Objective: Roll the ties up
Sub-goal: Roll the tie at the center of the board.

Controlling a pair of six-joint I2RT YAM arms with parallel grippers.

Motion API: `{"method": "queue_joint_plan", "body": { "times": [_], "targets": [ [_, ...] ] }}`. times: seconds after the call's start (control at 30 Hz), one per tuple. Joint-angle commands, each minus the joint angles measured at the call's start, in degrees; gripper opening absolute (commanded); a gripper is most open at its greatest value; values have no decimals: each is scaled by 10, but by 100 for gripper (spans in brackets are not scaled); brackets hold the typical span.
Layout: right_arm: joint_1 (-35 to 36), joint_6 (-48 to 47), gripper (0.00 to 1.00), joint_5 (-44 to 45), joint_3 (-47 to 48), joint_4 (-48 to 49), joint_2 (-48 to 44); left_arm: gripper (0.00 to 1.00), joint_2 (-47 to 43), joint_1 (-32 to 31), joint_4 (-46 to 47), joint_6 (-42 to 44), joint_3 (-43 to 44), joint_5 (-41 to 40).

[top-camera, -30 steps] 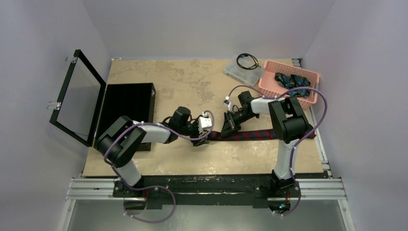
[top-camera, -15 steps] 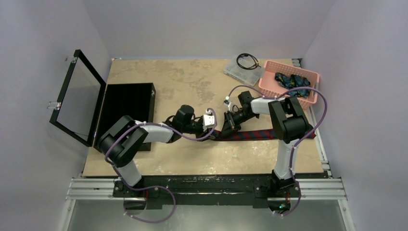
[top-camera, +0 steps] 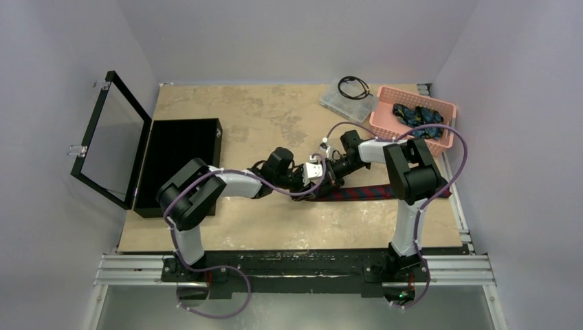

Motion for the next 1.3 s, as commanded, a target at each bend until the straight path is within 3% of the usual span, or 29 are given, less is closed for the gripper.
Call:
{"method": "queue_joint_plan", "body": {
  "times": [0.0,0.07,0.43,0.63,0.73,1.0,1.27],
  "targets": [
    [4,-27,0,44,-12,21,-3,40,15,-9,-82,56,6,-33],
    [4,-28,1,41,-11,16,-10,38,14,-10,-109,73,3,-44],
    [-53,-81,27,0,15,-89,-66,34,23,-20,-163,99,18,-100],
    [-62,-71,42,-53,-20,-76,-102,34,34,-23,-176,87,35,-109],
    [-43,-38,45,-62,-31,-47,-102,33,38,-24,-183,86,42,-113],
    [-21,-7,43,-59,-37,-5,-64,34,39,-24,-190,80,48,-112],
    [-22,-4,15,3,-24,12,-37,35,32,-25,-188,91,43,-91]
  ]
}}
